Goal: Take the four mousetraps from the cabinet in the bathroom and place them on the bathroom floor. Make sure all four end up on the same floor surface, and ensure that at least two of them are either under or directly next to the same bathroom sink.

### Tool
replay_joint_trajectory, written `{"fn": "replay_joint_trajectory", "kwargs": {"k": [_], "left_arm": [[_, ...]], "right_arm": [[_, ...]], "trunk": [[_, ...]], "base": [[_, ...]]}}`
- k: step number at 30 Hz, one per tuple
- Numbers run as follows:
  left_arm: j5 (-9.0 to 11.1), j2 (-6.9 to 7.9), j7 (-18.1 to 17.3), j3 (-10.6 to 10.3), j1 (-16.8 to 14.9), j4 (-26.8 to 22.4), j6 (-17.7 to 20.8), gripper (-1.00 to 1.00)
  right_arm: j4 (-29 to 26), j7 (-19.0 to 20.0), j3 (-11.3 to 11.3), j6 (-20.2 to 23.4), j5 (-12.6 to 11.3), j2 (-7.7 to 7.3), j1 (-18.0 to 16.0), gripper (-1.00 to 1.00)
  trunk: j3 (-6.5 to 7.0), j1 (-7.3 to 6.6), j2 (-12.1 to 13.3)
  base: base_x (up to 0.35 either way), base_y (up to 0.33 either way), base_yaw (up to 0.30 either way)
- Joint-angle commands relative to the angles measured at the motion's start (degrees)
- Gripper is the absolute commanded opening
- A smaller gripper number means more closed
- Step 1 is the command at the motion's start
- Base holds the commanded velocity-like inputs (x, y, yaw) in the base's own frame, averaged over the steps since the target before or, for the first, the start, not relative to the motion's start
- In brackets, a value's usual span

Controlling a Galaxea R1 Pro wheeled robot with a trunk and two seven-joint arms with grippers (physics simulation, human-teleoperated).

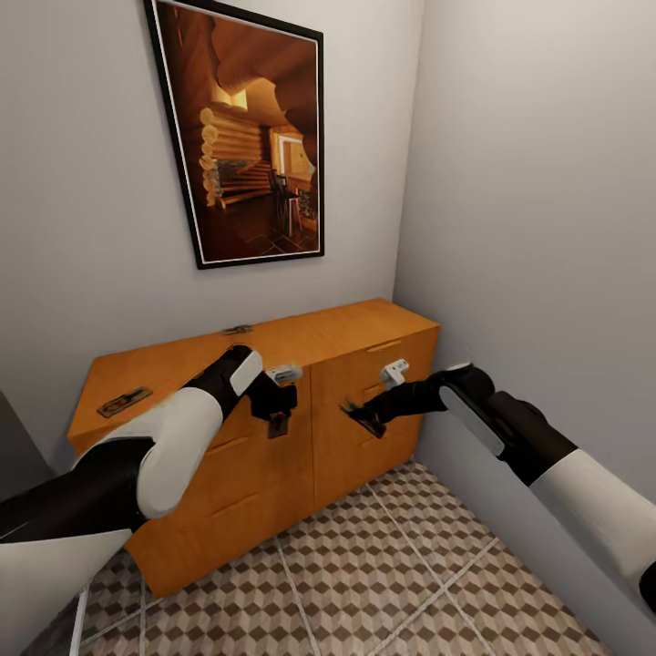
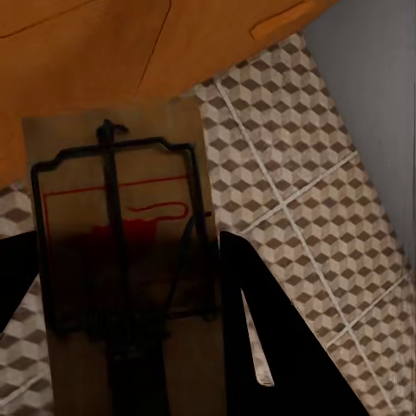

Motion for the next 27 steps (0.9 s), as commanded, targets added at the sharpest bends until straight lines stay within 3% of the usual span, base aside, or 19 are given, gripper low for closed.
{"fn": "replay_joint_trajectory", "kwargs": {"k": [1,7,15,27], "left_arm": [[0.2,-0.06,0.2,0.4,0.8,-0.1,0.2,-1.00],[0.2,-0.45,0.0,0.4,2.6,0.0,0.1,-1.00],[0.2,-0.81,-0.5,0.4,3.9,0.0,0.1,-1.00],[0.1,-0.83,-4.0,0.3,6.7,5.0,-1.3,-1.00]], "right_arm": [[0.0,0.1,0.1,0.1,0.3,-0.13,0.5,-1.00],[0.0,0.0,0.1,0.1,1.2,-0.27,1.7,-1.00],[0.1,0.1,0.2,0.1,4.1,-0.31,3.9,-1.00],[1.7,0.1,0.3,-1.4,7.7,-0.18,8.5,-1.00]], "trunk": [[-0.06,0.00,0.0],[-0.06,0.00,0.0],[-0.06,0.00,0.0],[-0.06,0.00,0.0]], "base": [[0.000,0.000,0.000],[0.000,0.000,0.000],[0.000,0.000,0.000],[-0.053,0.000,0.000]]}}
